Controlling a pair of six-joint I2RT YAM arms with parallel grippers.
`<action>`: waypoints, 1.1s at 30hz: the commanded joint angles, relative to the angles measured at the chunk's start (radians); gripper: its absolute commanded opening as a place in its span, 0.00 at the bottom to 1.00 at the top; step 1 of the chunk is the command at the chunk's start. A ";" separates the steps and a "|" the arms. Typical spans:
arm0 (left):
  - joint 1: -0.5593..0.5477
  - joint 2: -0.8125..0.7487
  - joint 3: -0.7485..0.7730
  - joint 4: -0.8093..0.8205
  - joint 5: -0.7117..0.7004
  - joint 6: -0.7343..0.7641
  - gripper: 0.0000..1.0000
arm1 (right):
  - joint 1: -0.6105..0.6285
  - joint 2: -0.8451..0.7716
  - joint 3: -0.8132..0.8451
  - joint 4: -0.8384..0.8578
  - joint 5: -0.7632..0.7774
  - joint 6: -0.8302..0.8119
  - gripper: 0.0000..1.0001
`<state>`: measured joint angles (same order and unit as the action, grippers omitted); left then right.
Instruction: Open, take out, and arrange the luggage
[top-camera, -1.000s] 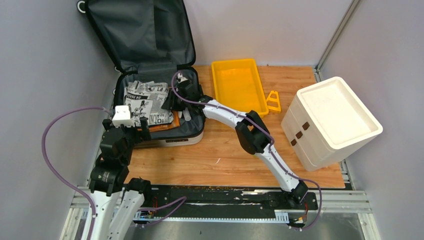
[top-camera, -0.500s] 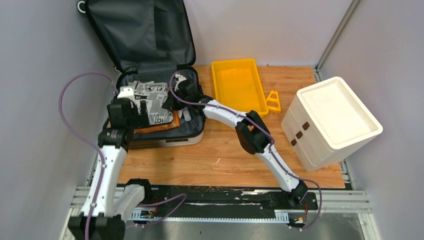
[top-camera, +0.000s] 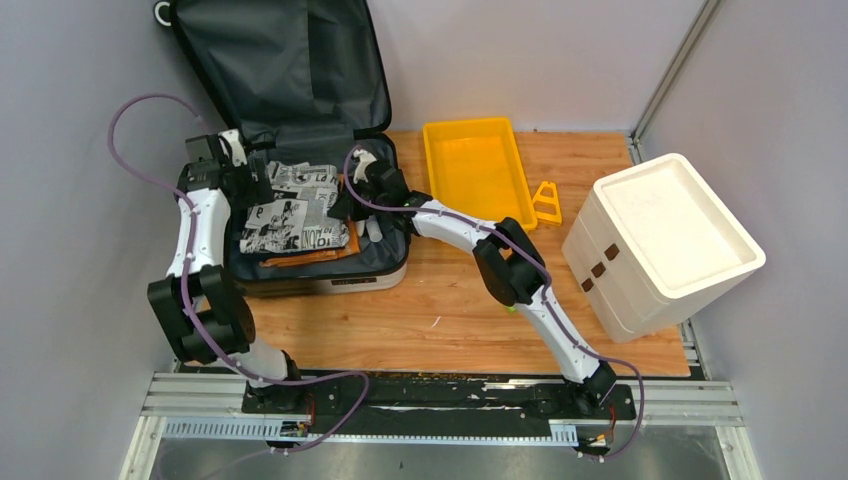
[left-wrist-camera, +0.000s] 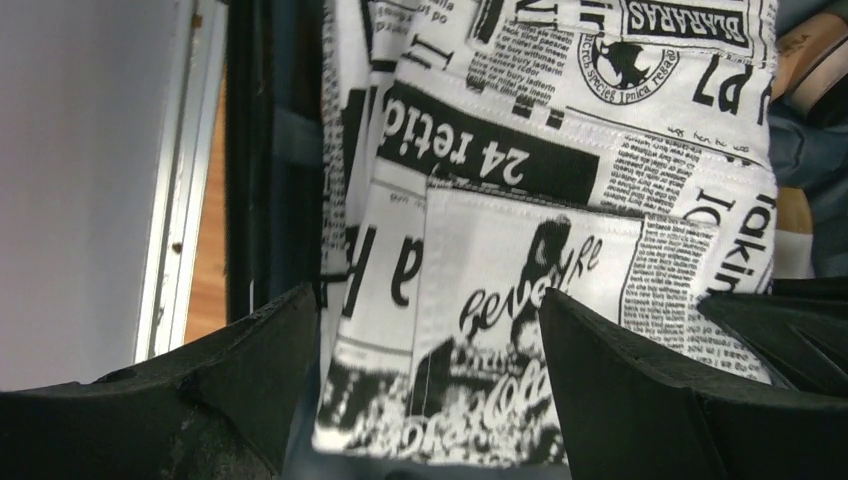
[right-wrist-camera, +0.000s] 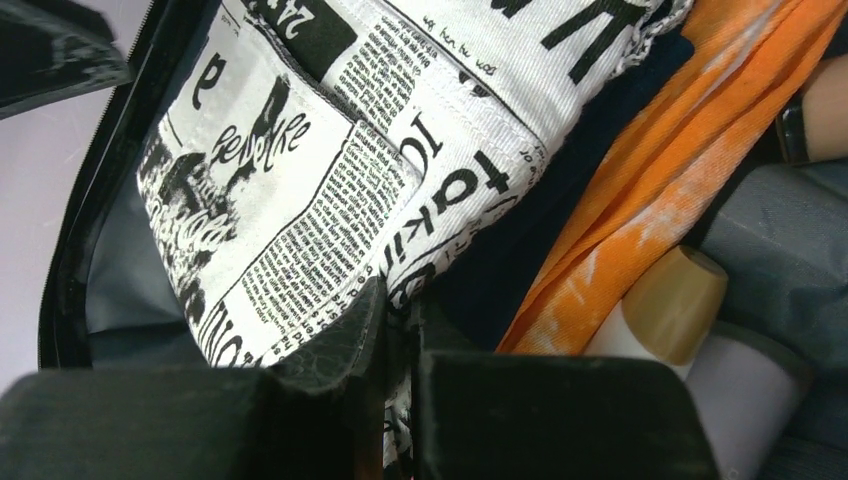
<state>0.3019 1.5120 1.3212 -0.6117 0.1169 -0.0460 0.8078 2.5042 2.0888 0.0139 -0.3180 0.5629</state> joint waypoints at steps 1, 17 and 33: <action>0.002 0.080 0.082 0.004 0.072 0.094 0.87 | -0.022 -0.057 -0.011 0.046 -0.061 -0.032 0.00; 0.021 0.308 0.129 0.048 -0.020 0.088 0.86 | -0.023 -0.030 -0.040 0.135 -0.115 0.003 0.00; 0.077 0.344 0.165 0.004 0.123 0.074 0.42 | -0.019 0.060 0.063 0.131 -0.137 0.150 0.54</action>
<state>0.3614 1.8240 1.4498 -0.6128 0.2356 0.0250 0.7902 2.5362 2.1014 0.1234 -0.4404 0.6548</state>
